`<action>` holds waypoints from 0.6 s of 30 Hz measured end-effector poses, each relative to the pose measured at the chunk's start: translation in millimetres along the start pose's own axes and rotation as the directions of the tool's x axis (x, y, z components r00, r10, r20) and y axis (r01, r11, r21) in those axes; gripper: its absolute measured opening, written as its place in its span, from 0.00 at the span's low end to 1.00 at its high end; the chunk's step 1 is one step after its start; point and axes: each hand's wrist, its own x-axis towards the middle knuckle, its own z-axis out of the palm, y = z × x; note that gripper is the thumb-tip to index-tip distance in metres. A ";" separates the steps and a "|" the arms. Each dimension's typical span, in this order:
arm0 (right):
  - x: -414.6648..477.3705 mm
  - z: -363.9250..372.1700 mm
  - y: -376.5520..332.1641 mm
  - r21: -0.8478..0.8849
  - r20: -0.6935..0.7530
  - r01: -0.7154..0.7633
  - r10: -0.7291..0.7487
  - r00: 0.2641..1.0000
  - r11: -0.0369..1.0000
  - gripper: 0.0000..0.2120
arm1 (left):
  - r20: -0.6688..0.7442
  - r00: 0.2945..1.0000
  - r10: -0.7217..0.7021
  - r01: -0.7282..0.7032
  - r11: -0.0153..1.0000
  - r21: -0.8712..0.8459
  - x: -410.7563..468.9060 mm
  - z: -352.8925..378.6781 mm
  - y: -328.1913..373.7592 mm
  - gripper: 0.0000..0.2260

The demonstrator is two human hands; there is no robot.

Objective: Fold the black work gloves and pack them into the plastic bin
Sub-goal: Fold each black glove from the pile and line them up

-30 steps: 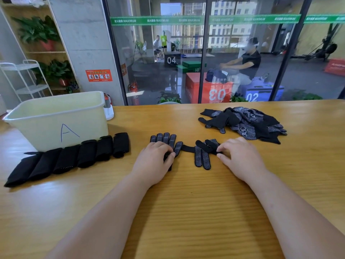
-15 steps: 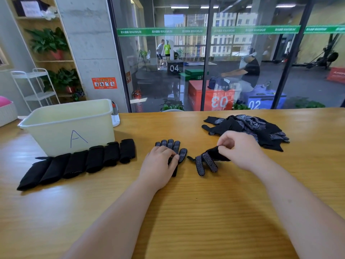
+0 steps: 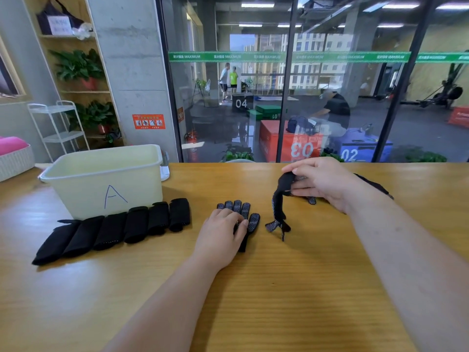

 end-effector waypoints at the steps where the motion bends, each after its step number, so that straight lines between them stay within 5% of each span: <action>1: 1.0 1.4 0.0 -0.013 -0.023 0.008 -0.008 1.000 1.000 0.17 | 0.000 1.000 -0.002 0.002 1.000 -0.005 0.4 0.3 -0.3 0.17; 4: 3.2 4.4 5.0 -0.197 -0.096 0.107 -0.128 0.987 0.975 0.19 | 0.002 1.000 -0.016 0.016 1.000 -0.016 1.8 1.9 -1.2 0.17; 8: 7.3 6.2 8.9 -0.446 -0.136 0.221 -0.310 0.941 0.867 0.06 | 0.005 1.000 -0.022 0.022 1.000 -0.016 1.4 2.1 -1.9 0.17; 18: 21.1 8.5 -4.6 -0.488 -0.143 0.190 -0.293 0.945 0.852 0.03 | 0.005 0.999 -0.036 0.036 0.999 0.010 1.5 2.1 -1.9 0.15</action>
